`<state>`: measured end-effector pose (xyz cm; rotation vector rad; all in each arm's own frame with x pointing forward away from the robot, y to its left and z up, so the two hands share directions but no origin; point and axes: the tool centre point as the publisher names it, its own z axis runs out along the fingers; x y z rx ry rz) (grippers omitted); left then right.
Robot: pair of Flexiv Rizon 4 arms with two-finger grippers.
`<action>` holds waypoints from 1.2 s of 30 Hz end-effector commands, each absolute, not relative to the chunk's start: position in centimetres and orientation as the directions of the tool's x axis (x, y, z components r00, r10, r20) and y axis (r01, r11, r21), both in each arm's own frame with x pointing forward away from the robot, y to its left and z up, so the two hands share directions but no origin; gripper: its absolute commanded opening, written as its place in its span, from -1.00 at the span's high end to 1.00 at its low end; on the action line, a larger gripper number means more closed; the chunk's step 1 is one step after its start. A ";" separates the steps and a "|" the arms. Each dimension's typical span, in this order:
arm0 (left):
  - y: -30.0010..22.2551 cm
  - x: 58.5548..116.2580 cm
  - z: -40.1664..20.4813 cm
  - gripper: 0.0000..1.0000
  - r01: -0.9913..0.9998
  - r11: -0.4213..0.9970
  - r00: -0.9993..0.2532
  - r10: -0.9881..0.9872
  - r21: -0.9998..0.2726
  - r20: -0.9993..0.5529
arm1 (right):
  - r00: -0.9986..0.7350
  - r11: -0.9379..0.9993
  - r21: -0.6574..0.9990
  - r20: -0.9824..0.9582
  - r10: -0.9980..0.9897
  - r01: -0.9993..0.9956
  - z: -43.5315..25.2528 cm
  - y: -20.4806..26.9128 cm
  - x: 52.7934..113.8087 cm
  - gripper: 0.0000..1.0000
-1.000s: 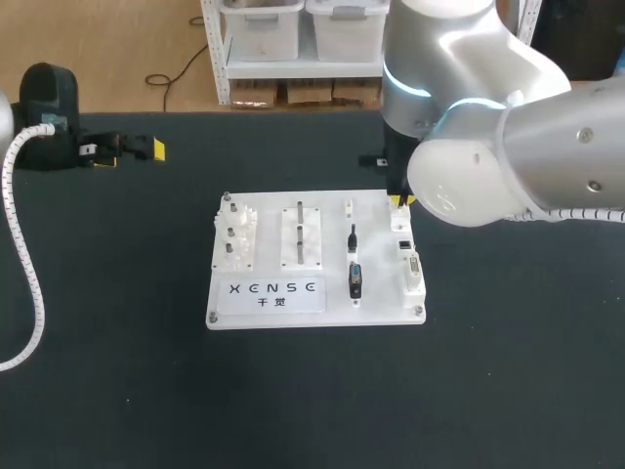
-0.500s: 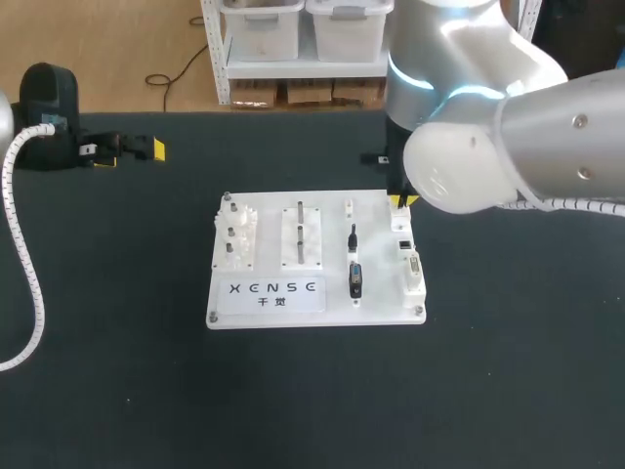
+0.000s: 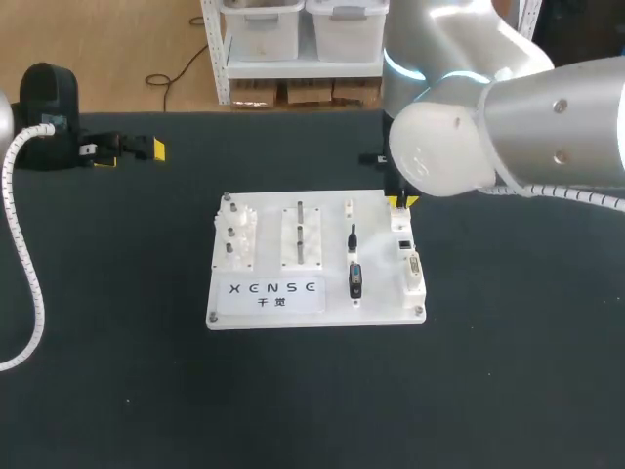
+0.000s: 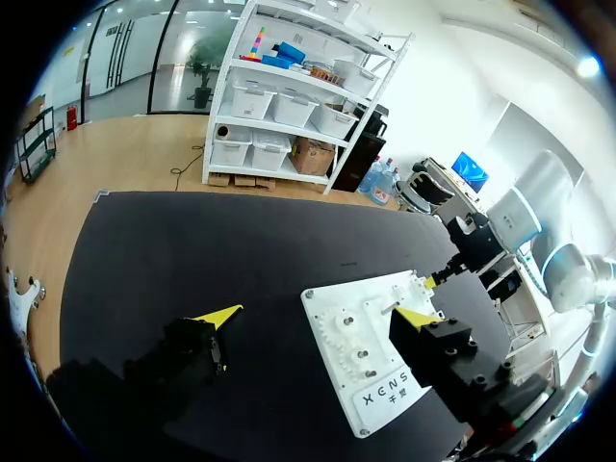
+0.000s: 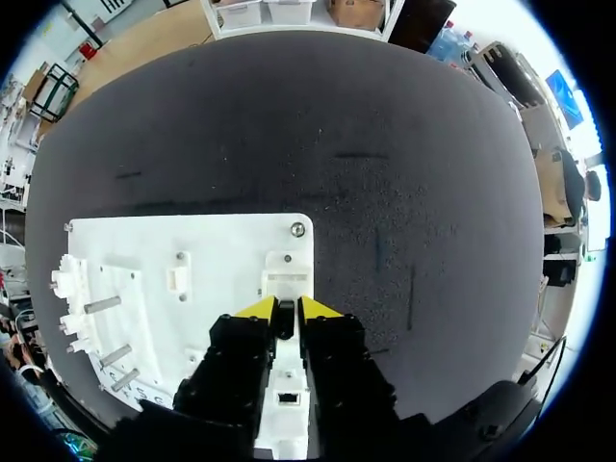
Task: Insert the USB connector, Ethernet cable, and multi-pin plug into their matching sockets one by one.
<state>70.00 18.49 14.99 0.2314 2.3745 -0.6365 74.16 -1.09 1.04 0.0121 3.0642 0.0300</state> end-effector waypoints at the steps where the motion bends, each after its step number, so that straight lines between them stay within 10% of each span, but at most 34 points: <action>1: 18.5 70.0 15.0 -1.00 0.321 0.866 -0.767 0.000 -0.383 -0.642 | -0.994 1.000 0.000 -0.108 0.010 0.010 1.6 -0.7 74.3 -1.00; 36: 18.5 70.0 15.0 -1.00 0.321 0.866 -0.767 0.000 -0.383 -0.642 | -0.983 0.991 0.073 -0.152 -0.098 -0.110 4.4 6.3 68.4 -1.00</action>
